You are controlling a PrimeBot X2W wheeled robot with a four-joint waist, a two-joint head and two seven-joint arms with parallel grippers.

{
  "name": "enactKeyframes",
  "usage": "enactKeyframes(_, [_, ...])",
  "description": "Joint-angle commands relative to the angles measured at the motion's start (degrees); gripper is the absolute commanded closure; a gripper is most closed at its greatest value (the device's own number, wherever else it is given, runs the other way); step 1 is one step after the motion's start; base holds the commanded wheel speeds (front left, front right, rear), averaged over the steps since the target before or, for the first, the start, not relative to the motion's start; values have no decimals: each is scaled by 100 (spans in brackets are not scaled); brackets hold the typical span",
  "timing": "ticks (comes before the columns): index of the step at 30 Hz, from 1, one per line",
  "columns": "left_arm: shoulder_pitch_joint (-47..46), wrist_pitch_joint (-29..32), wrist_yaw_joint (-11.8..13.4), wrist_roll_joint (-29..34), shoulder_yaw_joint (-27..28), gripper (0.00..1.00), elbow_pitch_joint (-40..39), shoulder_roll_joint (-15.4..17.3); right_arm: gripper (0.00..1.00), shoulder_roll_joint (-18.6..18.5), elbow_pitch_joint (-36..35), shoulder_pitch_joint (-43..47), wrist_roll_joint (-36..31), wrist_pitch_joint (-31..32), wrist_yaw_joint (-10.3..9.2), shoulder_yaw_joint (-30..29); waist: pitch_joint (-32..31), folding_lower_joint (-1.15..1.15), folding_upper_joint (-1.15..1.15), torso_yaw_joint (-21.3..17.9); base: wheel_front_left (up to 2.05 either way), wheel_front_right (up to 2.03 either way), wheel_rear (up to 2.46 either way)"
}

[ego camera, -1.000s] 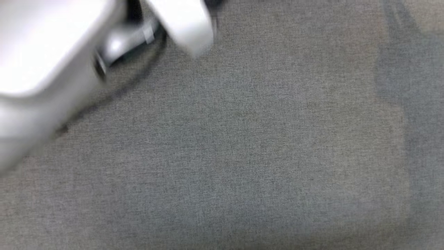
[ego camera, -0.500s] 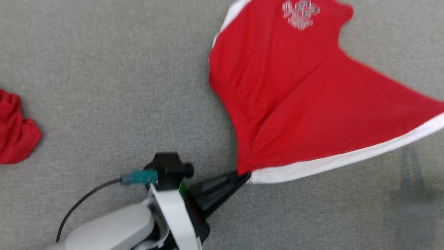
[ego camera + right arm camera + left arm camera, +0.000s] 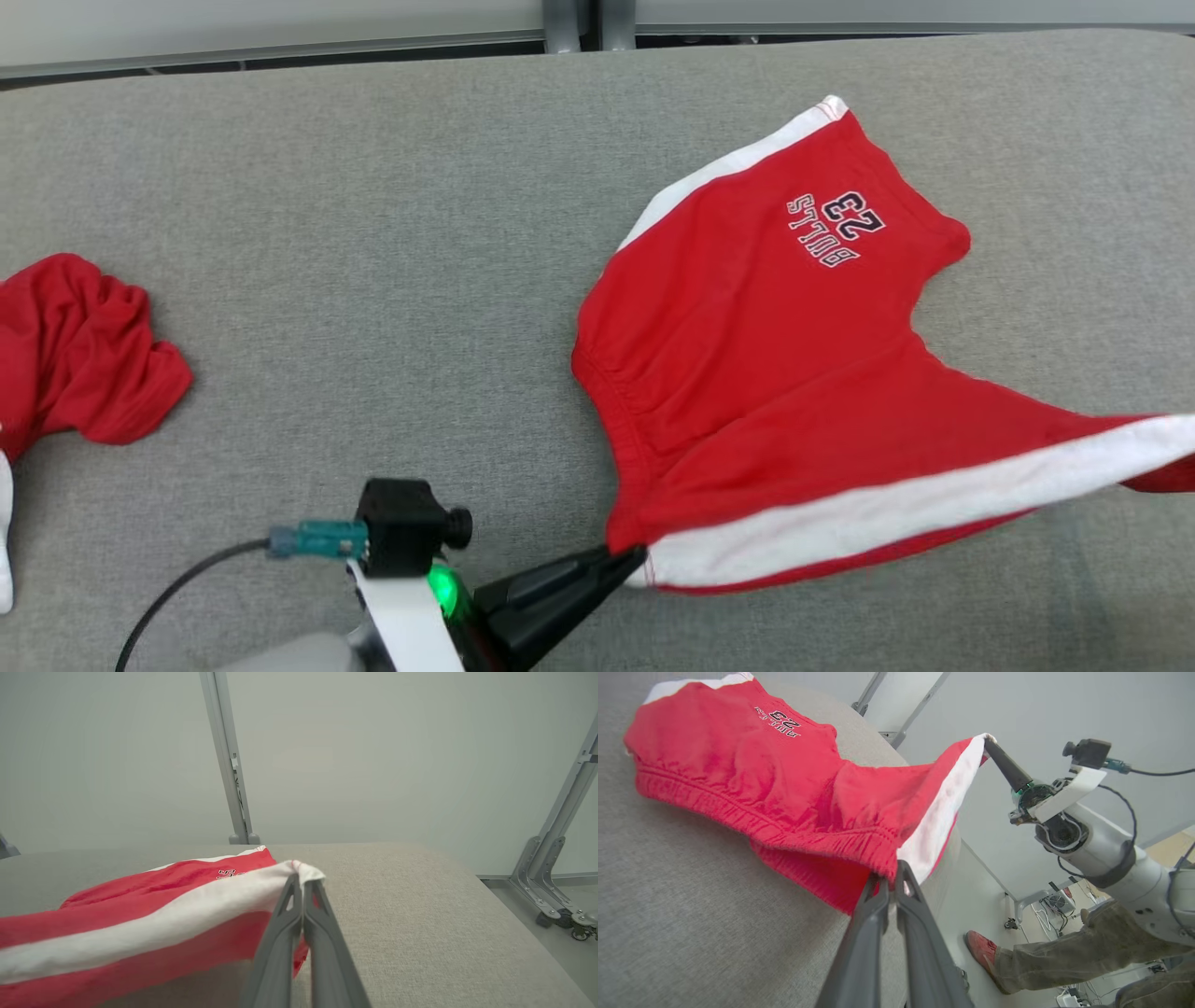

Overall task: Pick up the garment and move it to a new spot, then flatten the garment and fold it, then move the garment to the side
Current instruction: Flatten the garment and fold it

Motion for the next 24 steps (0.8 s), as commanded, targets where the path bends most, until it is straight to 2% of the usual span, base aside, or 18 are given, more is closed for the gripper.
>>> enactKeyframes(1, [-3,-48,-8,-213,132,100,-34,-56,100,28,-44,-155,56,104,-10,-56,23,0,0,69,0,0,0])
enactKeyframes(6, [-268,123,-94,-1373,473,100,132,-465,100,-139,246,-1009,202,738,-10,85,178,0,0,240,0,0,0])
enactKeyframes(7, [-440,251,-109,-1822,626,100,275,-676,100,-265,471,-1529,281,905,-10,161,313,0,0,327,0,0,0])
enactKeyframes(9, [-712,384,-110,-2132,798,100,380,-873,100,-405,715,-2017,313,1062,-10,267,515,0,0,434,0,0,0])
enactKeyframes(17, [-1393,766,-114,-2706,1413,100,835,-1262,100,-1076,1627,-3848,308,1501,-10,873,1170,0,0,770,0,0,0])
enactKeyframes(24, [-1592,984,-115,-2817,1836,100,1152,-1409,100,-1312,2229,-5048,416,1779,-10,1452,1543,0,0,921,0,0,0])
